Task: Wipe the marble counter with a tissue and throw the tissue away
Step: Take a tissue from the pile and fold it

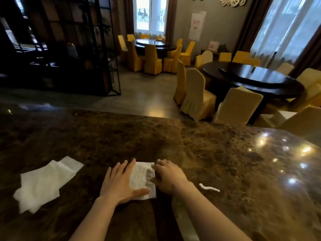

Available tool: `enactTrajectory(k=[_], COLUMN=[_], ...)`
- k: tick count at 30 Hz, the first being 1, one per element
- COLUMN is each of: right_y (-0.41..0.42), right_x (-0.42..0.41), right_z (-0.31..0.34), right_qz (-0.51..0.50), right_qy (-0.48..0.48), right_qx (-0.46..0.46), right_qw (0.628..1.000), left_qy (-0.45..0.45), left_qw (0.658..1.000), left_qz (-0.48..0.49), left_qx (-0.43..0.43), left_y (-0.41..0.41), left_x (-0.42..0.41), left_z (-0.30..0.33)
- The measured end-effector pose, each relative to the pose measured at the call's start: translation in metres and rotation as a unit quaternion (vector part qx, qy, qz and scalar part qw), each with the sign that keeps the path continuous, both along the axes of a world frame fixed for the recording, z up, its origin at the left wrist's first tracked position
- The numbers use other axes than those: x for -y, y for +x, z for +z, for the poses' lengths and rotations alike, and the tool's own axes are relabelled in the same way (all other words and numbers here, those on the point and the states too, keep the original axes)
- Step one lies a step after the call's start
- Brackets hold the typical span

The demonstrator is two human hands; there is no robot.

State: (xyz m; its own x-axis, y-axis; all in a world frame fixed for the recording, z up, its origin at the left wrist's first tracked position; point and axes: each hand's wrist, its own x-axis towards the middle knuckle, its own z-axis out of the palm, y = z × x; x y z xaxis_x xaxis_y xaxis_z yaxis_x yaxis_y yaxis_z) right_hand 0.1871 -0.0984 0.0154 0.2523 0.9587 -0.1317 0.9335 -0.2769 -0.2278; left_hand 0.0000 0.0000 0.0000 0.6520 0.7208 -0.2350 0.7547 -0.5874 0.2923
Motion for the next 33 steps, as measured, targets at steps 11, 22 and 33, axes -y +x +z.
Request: enactTrajectory(k=[11,22,33], right_y=[-0.056,0.071,0.052], right_x=[-0.015,0.13,0.143], right_z=[-0.029,-0.014,-0.076], right_qz=[0.076,-0.409,-0.243], right_qy=[0.049,0.415,0.206], right_qx=[-0.005,-0.203,-0.141], right_qw=[0.996,0.787,0.937], left_qy=[-0.043,-0.059,0.019], left_qw=[0.998,0.989,0.99], left_qz=[-0.027,-0.133,-0.138], left_qx=[-0.038,-0.007,-0.034], left_y=[-0.04,0.065,0.078], left_x=[-0.015,0.034,0.057], left_z=[-0.035,-0.033,-0.05])
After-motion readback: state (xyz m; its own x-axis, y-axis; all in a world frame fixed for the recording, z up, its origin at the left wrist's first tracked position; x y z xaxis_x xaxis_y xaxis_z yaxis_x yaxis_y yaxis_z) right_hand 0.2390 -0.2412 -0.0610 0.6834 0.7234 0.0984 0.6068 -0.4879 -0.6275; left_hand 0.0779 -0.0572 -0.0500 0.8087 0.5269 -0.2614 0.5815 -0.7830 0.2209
